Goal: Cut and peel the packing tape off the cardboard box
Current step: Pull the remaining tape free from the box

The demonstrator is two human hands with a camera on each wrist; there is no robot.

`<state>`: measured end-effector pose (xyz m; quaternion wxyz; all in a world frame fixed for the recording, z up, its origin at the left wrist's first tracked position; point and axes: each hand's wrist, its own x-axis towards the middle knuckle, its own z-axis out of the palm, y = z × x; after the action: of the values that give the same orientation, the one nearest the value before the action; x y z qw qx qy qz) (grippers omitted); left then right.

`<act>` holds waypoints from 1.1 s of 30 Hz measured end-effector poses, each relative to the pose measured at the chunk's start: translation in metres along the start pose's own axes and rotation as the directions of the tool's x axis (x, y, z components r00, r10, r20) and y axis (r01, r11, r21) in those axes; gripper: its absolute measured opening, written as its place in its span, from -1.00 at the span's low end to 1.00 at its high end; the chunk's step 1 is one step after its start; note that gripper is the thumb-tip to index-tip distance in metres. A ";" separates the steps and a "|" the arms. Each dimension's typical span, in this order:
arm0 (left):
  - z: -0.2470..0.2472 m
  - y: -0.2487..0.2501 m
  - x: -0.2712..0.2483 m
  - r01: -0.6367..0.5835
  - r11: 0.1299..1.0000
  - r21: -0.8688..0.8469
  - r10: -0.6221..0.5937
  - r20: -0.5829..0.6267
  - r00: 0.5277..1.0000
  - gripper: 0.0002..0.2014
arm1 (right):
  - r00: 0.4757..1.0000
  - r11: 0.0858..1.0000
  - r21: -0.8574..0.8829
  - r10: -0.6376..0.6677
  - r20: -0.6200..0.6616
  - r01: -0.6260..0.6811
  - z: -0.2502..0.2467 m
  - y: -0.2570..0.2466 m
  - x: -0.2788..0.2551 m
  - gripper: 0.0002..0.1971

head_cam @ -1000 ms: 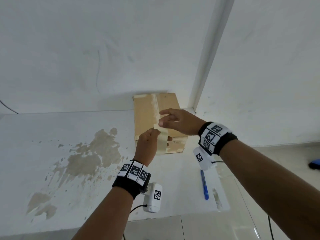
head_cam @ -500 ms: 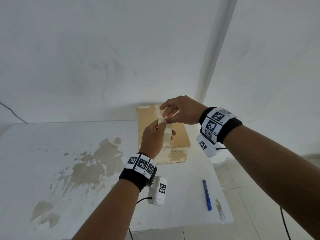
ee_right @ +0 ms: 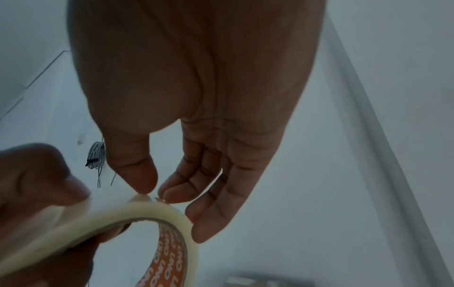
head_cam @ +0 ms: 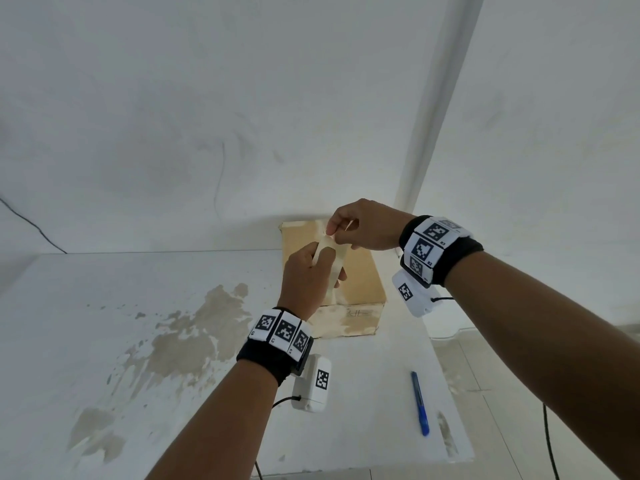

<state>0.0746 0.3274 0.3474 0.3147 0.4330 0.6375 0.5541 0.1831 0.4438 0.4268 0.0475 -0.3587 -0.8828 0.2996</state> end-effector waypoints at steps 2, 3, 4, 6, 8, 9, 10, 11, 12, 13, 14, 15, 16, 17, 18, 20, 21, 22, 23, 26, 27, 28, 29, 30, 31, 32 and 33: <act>-0.001 0.001 0.000 -0.006 1.000 -0.001 0.006 0.001 1.000 -0.73 | 1.000 1.000 -0.004 -0.004 -0.001 0.004 0.001 -0.001 0.001 -0.85; -0.001 0.002 0.001 -0.005 1.000 -0.005 0.005 0.003 1.000 -0.73 | 1.000 1.000 0.002 -0.003 0.001 0.003 0.001 -0.002 0.001 -0.85; -0.001 0.002 0.001 -0.005 1.000 -0.006 0.005 0.005 1.000 -0.74 | 1.000 1.000 0.015 0.001 0.009 -0.002 0.001 -0.001 0.002 -0.86; -0.002 0.002 0.001 -0.004 1.000 0.007 0.004 0.007 1.000 -0.75 | 0.999 0.999 0.044 0.019 0.040 -0.021 0.002 -0.001 0.003 -0.86; -0.001 0.002 0.002 -0.003 1.000 0.029 0.003 0.007 1.000 -0.76 | 0.997 0.998 0.053 0.030 0.074 -0.034 0.002 -0.002 0.002 -0.87; -0.001 0.002 0.002 -0.002 0.999 0.038 0.002 0.006 1.000 -0.76 | 0.996 0.998 0.054 0.024 0.090 -0.029 0.002 -0.002 0.002 -0.88; -0.001 0.002 0.002 -0.001 0.999 0.044 0.000 0.004 1.000 -0.76 | 0.995 0.998 0.055 0.016 0.098 -0.022 0.003 -0.002 0.001 -0.88; -0.001 0.003 0.002 0.002 0.999 0.045 -0.002 0.000 1.000 -0.75 | 0.995 0.998 0.057 0.018 0.096 -0.024 0.004 -0.001 0.001 -0.88; -0.001 0.005 0.003 0.003 0.999 0.042 -0.003 -0.007 1.000 -0.75 | 0.996 0.997 0.068 0.026 0.088 -0.032 0.006 -0.001 0.001 -0.89; -0.002 0.006 0.004 0.004 0.999 0.037 -0.003 -0.011 1.000 -0.75 | 0.996 0.994 0.098 0.040 0.080 -0.048 0.006 0.000 0.001 -0.88; -0.003 0.008 0.004 0.005 0.999 0.033 -0.005 -0.012 1.000 -0.75 | 0.995 0.988 0.139 0.055 0.079 -0.065 0.007 0.001 0.001 -0.84; -0.003 0.010 0.004 0.006 1.000 0.031 -0.006 -0.011 1.000 -0.76 | 0.995 0.982 0.171 0.061 0.083 -0.074 0.007 0.001 0.002 -0.80; -0.004 0.011 0.005 0.006 1.000 0.029 -0.006 -0.009 1.000 -0.76 | 0.995 0.980 0.186 0.058 0.085 -0.073 0.007 0.001 0.002 -0.77; -0.004 0.011 0.005 0.006 1.000 0.025 -0.006 -0.007 1.000 -0.77 | 0.995 0.979 0.192 0.050 0.083 -0.065 0.007 0.000 0.001 -0.76; -0.005 0.012 0.006 0.006 1.000 0.017 -0.005 -0.007 1.000 -0.77 | 0.996 0.979 0.196 0.043 0.076 -0.057 0.007 -0.001 0.001 -0.76; -0.006 0.012 0.007 -0.001 1.000 0.013 0.002 -0.012 1.000 -0.76 | 0.998 0.980 0.195 0.037 0.059 -0.048 0.006 -0.003 0.001 -0.77; -0.006 0.012 0.008 -0.006 1.000 0.017 0.007 -0.011 1.000 -0.75 | 0.998 0.980 0.194 0.038 0.055 -0.048 0.006 -0.004 0.000 -0.77; -0.007 0.011 0.008 -0.011 1.000 0.025 0.011 -0.008 1.000 -0.75 | 0.998 0.980 0.193 0.039 0.053 -0.049 0.006 -0.004 0.000 -0.77; -0.007 0.011 0.008 -0.017 0.999 0.039 0.017 -0.002 1.000 -0.75 | 0.998 0.980 0.191 0.041 0.054 -0.051 0.006 -0.005 0.000 -0.77; -0.007 0.008 0.009 -0.034 0.995 0.089 0.034 0.009 0.999 -0.77 | 0.997 0.982 0.183 0.029 0.074 -0.042 0.006 -0.005 -0.003 -0.82; -0.007 0.008 0.010 -0.040 0.995 0.096 0.039 0.010 0.999 -0.78 | 0.997 0.982 0.184 0.024 0.071 -0.037 0.006 -0.004 -0.003 -0.84; -0.007 0.008 0.011 -0.044 0.994 0.101 0.043 0.009 0.999 -0.77 | 0.998 0.981 0.193 0.020 0.061 -0.032 0.008 -0.003 -0.003 -0.83; -0.008 0.008 0.012 -0.050 0.993 0.105 0.050 0.005 0.999 -0.77 | 0.999 0.978 0.209 0.018 0.045 -0.027 0.008 -0.002 -0.003 -0.81; -0.008 0.008 0.013 -0.057 0.992 0.111 0.057 0.001 0.998 -0.76 | 1.000 0.973 0.231 0.017 0.026 -0.023 0.010 -0.001 -0.003 -0.76; -0.009 0.008 0.014 -0.064 0.991 0.120 0.065 -0.002 0.998 -0.75 | 1.000 0.968 0.252 0.016 0.010 -0.018 0.011 0.000 -0.002 -0.71; -0.010 0.009 0.015 -0.070 0.989 0.129 0.071 -0.002 0.997 -0.74 | 1.000 0.966 0.258 0.013 -0.009 -0.011 0.012 0.001 -0.001 -0.68; -0.011 0.008 0.016 -0.073 0.988 0.135 0.074 -0.001 0.997 -0.74 | 0.999 0.968 0.250 0.006 -0.038 0.003 0.014 0.002 -0.001 -0.68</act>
<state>0.0595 0.3370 0.3589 0.2622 0.4750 0.6580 0.5221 0.1804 0.4375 0.4142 0.1091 -0.3562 -0.8366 0.4015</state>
